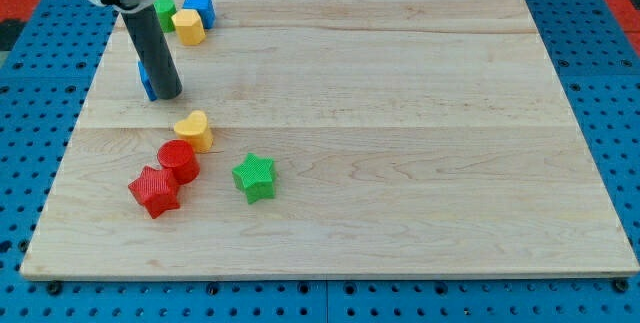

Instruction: Slide the blue triangle to the green circle

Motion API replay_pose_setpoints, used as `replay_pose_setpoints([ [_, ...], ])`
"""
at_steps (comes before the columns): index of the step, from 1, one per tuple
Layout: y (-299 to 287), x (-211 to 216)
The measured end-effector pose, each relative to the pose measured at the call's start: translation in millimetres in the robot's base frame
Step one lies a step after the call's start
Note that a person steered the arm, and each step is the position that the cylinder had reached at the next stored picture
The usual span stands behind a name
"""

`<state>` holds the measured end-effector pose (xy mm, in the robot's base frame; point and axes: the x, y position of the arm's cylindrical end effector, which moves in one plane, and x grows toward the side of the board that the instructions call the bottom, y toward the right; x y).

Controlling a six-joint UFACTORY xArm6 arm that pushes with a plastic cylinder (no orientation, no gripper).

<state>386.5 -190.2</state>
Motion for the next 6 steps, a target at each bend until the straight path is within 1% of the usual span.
replay_pose_setpoints([
  [4,-0.2,10.4],
  [6,-28.4,-23.9],
])
